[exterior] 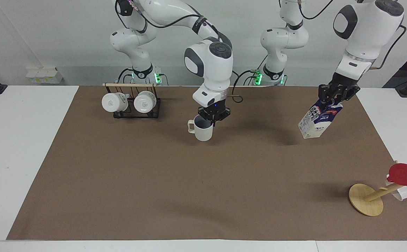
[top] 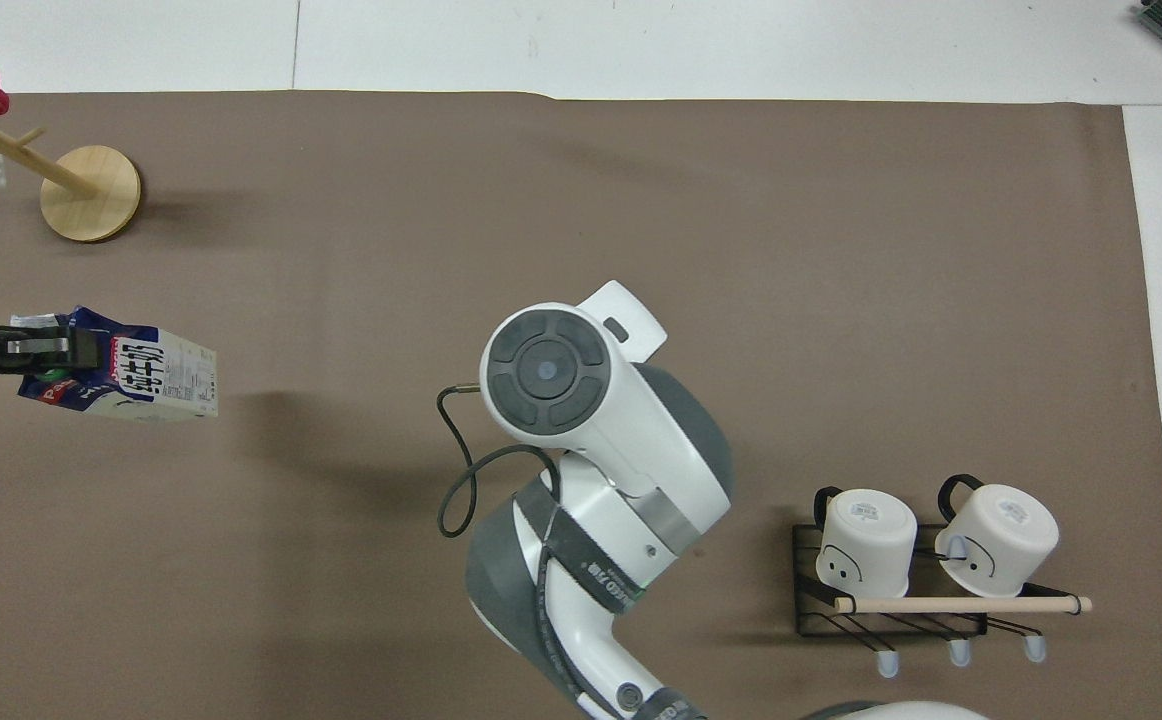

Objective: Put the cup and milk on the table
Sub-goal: 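Carry the white mug toward the table center with the right gripper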

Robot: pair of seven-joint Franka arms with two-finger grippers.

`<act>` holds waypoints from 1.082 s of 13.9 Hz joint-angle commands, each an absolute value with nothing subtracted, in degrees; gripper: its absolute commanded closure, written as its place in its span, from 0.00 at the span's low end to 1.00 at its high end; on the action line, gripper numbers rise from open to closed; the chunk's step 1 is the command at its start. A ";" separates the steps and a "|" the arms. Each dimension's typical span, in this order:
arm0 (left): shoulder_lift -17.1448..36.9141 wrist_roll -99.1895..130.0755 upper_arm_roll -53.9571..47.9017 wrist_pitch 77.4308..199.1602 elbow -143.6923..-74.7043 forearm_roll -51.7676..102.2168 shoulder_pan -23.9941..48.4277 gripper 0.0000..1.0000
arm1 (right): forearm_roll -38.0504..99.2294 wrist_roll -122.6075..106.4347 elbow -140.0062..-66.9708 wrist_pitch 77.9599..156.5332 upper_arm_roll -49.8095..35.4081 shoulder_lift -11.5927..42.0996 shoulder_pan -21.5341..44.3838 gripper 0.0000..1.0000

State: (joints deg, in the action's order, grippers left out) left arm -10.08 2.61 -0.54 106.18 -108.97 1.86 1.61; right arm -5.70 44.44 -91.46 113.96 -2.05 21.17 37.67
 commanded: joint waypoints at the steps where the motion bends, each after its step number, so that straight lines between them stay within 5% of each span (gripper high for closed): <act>1: -9.58 5.44 -0.26 103.10 -105.91 2.99 3.25 0.63 | -7.56 48.24 -87.46 114.60 -1.93 26.18 40.68 1.00; 11: -9.67 6.94 -0.26 103.10 -106.00 2.99 4.39 0.63 | -8.35 53.26 -90.17 123.40 -2.11 27.33 44.47 1.00; 15: -9.76 7.29 -0.26 103.10 -106.08 2.99 4.75 0.63 | -8.96 53.26 -90.18 122.70 -2.11 27.33 44.03 0.80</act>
